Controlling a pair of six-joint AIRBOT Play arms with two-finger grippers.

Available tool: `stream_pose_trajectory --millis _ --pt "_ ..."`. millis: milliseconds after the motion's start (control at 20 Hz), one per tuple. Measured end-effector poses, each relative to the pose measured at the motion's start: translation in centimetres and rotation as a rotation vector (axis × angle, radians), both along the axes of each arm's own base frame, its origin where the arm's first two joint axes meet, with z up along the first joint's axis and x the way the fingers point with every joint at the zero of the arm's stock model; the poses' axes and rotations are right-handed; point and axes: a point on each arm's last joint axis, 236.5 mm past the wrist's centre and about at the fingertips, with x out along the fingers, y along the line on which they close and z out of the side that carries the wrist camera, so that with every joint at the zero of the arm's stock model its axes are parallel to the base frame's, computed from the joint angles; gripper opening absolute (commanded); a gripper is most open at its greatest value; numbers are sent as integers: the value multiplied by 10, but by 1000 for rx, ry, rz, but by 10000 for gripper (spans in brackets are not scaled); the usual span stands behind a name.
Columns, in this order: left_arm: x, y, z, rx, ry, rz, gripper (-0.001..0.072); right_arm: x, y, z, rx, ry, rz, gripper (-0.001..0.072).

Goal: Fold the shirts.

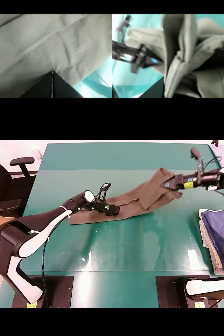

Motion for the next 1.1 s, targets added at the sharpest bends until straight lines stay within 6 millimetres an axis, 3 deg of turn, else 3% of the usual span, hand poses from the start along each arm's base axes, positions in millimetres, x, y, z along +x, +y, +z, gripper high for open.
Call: stream_pose_trajectory --millis 200,350,750,900,1000,1050,1100 --pt "-1 -10 7 -6 -15 -20 20 -1 31 49 48 -90 52 22" --pt "-1 -13 11 -9 -21 -25 20 -12 69 64 72 -102 122 21" --pt "-3 -16 14 -15 -12 -35 21 -36 189 73 118 -106 212 20" --pt "-7 -11 13 -9 10 -51 22 -39 214 70 127 -102 211 20" --pt "-8 -2 13 -4 30 -57 38 -38 220 69 127 -103 203 20" --pt "-8 3 15 -1 34 -66 415 -37 221 68 123 -105 199 20" --pt "-8 7 17 -1 37 -75 699 -37 222 66 115 -108 196 20"
